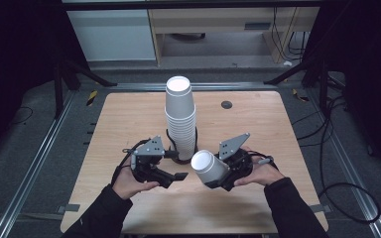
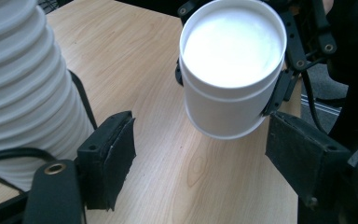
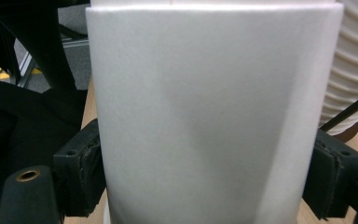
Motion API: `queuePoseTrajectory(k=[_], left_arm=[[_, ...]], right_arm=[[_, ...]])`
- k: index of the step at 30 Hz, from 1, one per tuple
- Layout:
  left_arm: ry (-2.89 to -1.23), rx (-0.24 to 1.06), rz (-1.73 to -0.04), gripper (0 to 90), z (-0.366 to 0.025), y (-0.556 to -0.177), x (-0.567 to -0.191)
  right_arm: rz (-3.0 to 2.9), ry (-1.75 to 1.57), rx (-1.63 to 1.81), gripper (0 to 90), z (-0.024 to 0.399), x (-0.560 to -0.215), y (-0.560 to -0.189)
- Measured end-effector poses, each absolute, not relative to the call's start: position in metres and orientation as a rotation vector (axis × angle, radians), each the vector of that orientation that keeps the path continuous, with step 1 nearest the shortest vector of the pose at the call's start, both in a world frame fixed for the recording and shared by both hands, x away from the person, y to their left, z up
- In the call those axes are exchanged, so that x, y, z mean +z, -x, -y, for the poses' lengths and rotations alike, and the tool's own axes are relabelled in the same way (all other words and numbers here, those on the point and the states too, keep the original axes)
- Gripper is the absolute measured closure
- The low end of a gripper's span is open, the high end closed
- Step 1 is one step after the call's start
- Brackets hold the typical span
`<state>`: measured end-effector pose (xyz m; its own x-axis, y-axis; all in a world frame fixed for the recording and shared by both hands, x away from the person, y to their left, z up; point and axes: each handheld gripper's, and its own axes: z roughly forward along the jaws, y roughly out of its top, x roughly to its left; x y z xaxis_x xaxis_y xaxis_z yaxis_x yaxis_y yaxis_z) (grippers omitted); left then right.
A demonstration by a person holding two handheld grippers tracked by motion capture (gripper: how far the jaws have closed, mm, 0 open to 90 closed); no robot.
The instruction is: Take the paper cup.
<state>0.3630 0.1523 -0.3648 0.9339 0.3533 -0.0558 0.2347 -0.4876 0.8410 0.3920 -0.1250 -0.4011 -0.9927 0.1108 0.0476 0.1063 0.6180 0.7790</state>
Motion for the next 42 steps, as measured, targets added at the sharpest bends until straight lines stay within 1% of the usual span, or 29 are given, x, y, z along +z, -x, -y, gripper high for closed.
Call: queuePoseTrajectory(k=[18,31,42], left_arm=[[-2.136,0.105,-0.367,20.4,-0.129,-0.365,-0.364],[-2.215,0.068,-0.322,18.9,-0.113,-0.369,-0.363],[-2.305,0.011,-0.292,19.1,-0.099,-0.375,-0.371]], right_arm=[[-2.858,-0.139,1.318,16.5,0.114,-0.404,-0.391],[-2.890,-0.096,1.281,16.6,0.105,-0.406,-0.390],[-2.915,-0.067,1.250,16.6,0.099,-0.408,-0.389]])
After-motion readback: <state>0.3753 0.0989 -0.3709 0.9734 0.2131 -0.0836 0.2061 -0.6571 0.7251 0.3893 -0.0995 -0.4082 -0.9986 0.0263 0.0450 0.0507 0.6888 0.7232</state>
